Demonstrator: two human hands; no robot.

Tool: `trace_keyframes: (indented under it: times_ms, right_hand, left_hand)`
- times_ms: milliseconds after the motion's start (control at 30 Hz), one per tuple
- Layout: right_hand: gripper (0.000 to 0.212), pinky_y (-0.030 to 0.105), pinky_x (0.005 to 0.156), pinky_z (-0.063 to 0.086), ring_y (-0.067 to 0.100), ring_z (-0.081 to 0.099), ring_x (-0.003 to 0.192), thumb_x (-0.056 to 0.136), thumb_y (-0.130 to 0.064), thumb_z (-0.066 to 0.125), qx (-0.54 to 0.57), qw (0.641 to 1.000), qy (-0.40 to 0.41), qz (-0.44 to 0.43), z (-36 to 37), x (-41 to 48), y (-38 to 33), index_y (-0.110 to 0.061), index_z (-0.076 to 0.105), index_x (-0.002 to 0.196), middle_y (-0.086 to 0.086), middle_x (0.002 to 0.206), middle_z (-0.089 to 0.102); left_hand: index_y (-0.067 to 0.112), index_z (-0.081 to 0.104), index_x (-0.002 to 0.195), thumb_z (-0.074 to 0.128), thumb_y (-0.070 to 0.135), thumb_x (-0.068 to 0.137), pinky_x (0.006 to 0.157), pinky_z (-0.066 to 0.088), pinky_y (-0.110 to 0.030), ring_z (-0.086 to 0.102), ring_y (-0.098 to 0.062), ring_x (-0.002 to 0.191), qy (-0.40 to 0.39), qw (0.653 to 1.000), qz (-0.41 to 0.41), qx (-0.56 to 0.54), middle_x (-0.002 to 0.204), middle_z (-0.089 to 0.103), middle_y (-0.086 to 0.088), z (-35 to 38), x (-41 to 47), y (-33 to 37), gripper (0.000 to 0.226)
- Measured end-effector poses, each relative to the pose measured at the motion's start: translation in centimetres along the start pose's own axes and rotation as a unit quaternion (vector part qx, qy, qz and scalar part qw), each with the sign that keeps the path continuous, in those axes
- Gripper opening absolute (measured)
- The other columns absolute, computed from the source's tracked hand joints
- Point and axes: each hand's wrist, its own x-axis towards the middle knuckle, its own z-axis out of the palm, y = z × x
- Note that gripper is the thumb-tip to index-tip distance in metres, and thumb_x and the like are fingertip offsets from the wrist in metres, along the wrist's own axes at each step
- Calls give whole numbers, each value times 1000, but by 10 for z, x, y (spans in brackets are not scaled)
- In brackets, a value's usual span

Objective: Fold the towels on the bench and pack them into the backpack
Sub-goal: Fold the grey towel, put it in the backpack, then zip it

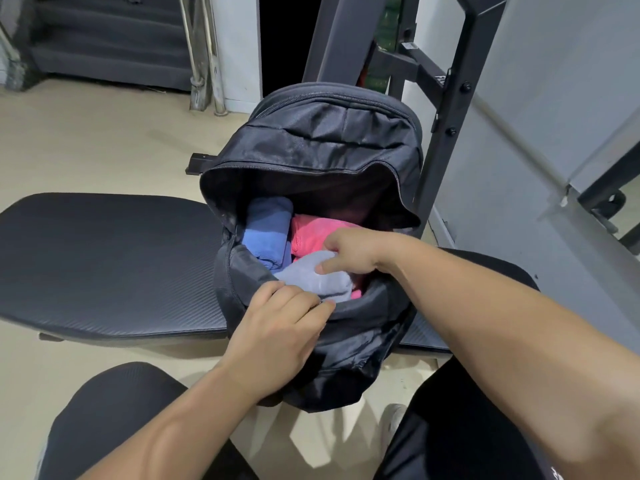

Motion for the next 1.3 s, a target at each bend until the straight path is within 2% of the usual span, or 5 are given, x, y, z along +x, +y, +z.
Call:
trace_keyframes:
  times_ms: [333,667,833,1067,1300]
  right_hand:
    - [35,39,90,43,28,56,117,93,-30,57,-366,926,93,10,11,1,-24,-26,61,127,3,127,61]
    - [50,30,56,39,25,56,77,91,-52,65,-190,978,-78,-48,17,19,-37,-4,70,104,14,103,70]
    - [49,34,82,48,26,57,99,94,-39,67,-187,975,-111,-48,17,20,-34,-8,59,131,7,121,62]
    - [29,18,59,34,4,47,70,95,-33,67,110,991,18,-74,1,10,-10,-35,47,75,-15,76,50]
    - [48,36,76,42,30,59,105,87,-48,71,-161,977,126,-62,27,15,-19,-20,56,123,7,116,61]
  left_hand:
    - [15,70,111,67,10,83,86,45,-43,59,-28,80,0,1000,7,11,89,64,1,3,0,-1,29]
    - [16,70,110,67,11,81,87,44,-42,57,-27,82,-10,1000,10,9,91,63,2,2,-1,-1,29]
    - [15,69,109,67,10,80,86,44,-43,57,-27,81,-17,1000,8,2,91,64,2,1,-1,-1,30]
    - [16,69,109,66,13,84,88,44,-43,58,-26,83,-28,1000,1,-4,93,64,3,-2,3,0,25]
    - [17,69,103,67,12,82,84,45,-44,58,-27,79,-42,999,6,9,87,62,3,-3,5,0,21]
